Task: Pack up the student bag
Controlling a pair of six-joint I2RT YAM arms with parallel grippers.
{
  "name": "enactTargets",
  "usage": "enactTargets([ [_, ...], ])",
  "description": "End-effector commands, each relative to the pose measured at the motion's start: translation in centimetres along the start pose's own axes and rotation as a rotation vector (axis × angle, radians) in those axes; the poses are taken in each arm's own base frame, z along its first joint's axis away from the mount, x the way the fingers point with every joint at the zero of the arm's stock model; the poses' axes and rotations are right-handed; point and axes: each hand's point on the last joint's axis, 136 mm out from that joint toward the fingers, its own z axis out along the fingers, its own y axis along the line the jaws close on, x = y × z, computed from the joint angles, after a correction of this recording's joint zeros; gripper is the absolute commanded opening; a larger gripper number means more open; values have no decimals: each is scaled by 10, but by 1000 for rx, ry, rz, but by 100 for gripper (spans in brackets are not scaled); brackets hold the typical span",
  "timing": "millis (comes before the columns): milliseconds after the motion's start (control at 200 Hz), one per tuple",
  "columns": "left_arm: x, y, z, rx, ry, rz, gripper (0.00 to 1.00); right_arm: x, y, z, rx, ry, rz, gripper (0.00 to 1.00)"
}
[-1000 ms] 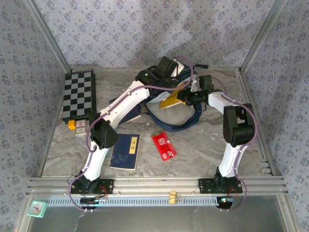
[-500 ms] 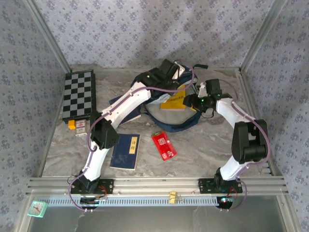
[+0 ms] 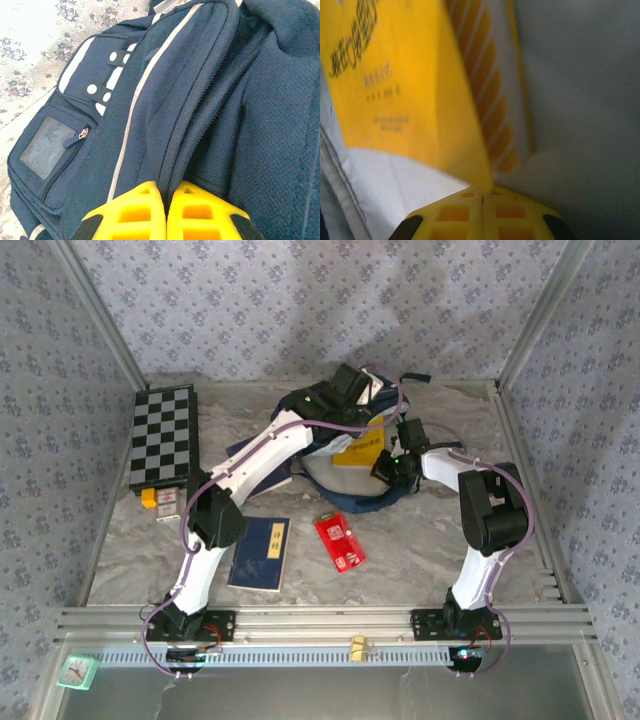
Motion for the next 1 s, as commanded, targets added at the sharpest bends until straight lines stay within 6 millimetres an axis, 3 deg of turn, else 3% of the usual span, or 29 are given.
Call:
enactTargets([
  [0,-40,21,-41,-68,-143,-31,0,-49,-10,-14,46,-155,4,2],
  [100,-38,22,-41,-71,-140,-24,0,-67,-16,-24,47,-189,-22,4],
  [205,-36,23,-40,-77,-134,-24,0,-70,-20,-32,74,-197,-58,6],
  [380,-36,22,-37,-74,-136,-27,0,-48,-7,-41,5,-137,-108,13],
  [570,-26,14,-30,-37,-103,-44,0,-22,-3,-96,40,-179,-142,26],
  [705,-12,-5,-24,66,-49,-87,0,-1,1,-134,33,-182,-149,34],
  [860,3,-23,-34,182,-1,-173,22,32,11,-151,5,-110,-157,43],
  [995,20,-19,-64,195,9,-267,40,62,22,-152,-21,-49,-195,48],
])
